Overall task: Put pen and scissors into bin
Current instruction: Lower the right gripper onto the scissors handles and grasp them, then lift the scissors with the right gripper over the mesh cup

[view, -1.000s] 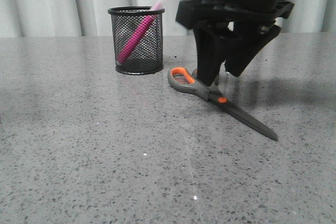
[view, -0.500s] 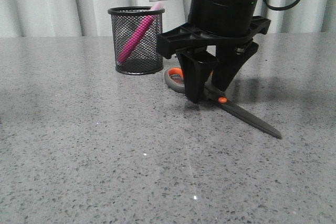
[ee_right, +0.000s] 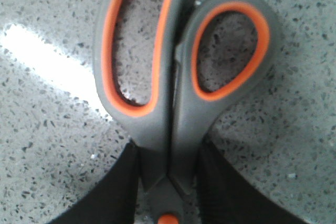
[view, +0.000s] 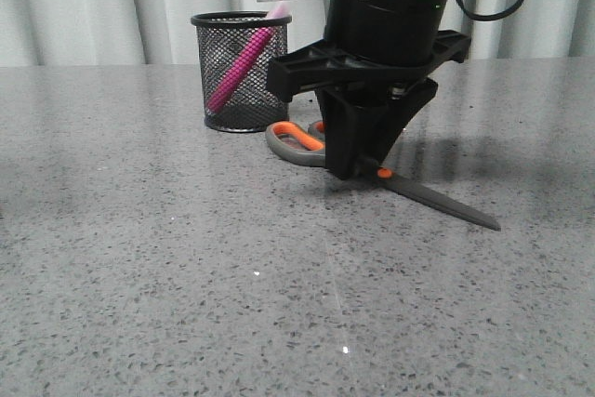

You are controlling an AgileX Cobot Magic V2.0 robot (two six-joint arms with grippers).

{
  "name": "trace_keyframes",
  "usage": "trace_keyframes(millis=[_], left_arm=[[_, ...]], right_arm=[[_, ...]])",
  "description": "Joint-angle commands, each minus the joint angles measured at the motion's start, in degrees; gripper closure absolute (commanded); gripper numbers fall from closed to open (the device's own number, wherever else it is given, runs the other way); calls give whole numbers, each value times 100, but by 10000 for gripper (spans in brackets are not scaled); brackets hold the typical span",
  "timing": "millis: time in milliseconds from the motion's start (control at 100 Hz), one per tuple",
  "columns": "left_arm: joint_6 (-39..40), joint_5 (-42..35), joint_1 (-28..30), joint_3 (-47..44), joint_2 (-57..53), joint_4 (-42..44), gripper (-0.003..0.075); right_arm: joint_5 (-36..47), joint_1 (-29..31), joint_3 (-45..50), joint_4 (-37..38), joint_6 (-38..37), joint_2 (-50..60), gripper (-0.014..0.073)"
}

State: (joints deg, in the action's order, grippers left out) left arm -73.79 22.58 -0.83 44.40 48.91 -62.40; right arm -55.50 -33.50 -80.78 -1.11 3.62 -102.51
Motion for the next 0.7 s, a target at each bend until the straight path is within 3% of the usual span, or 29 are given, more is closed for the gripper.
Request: trace_keyframes(millis=[0,230,390,490,690], left_arm=[[72,-191,18,157,-59,-210,739],[72,-191,18,157,-59,-210,739],[72,-191,18,157,-59,-210,739],[72,-191,18,157,-59,-210,739],[72,-191,18,157,-59,-210,739]], right_arm=[[46,14,-85,180,17,102,638],[26,14,-85,280,17,135,666],[480,14,-85,235,17,551,666],[1301,14,50,69,17,1106,665],[3806,14,660,-19,17,2019,665]])
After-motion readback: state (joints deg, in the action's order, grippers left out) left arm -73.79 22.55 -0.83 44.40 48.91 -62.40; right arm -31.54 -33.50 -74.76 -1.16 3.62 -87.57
